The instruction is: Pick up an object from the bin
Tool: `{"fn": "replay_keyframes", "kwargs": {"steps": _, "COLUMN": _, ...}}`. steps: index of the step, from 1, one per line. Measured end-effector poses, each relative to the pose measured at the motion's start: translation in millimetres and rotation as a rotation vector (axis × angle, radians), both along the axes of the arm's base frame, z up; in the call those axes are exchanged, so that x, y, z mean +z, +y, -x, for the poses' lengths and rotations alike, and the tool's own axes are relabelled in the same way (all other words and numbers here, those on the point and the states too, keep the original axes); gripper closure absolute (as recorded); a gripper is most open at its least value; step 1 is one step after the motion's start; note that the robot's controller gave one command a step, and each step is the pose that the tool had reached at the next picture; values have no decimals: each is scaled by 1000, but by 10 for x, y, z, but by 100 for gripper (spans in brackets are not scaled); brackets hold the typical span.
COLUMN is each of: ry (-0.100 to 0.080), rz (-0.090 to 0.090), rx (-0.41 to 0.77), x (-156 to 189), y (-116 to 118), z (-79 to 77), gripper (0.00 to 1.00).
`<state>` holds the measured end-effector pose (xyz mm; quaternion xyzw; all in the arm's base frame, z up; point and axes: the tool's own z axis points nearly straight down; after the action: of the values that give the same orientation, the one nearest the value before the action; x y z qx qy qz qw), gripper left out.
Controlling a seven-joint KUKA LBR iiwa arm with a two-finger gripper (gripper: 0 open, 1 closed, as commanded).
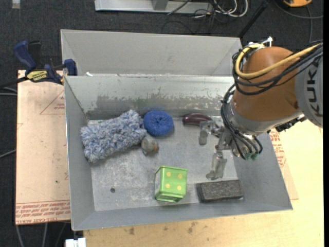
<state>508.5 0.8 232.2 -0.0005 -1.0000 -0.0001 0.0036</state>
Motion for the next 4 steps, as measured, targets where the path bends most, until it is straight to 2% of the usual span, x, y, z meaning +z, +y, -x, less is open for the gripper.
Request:
{"fn": "replay_keyframes", "kwargs": {"steps": 1, "ry": -8, "rz": 0, "rx": 0, "x": 40, "y": 0, "z": -15, "gripper": 0}}
{"fn": "replay_keyframes", "kwargs": {"steps": 2, "ry": -13, "rz": 0, "rx": 44, "x": -711, "y": -259, "z": 107, "gripper": 0}}
{"fn": "replay_keyframes", "kwargs": {"steps": 3, "ry": -10, "rz": 2, "rx": 101, "x": -703, "y": -769, "z": 292, "gripper": 0}}
{"fn": "replay_keyframes", "kwargs": {"steps": 4, "ry": -4, "rz": -3, "rx": 229, "x": -1099, "y": -698, "z": 305, "gripper": 0}}
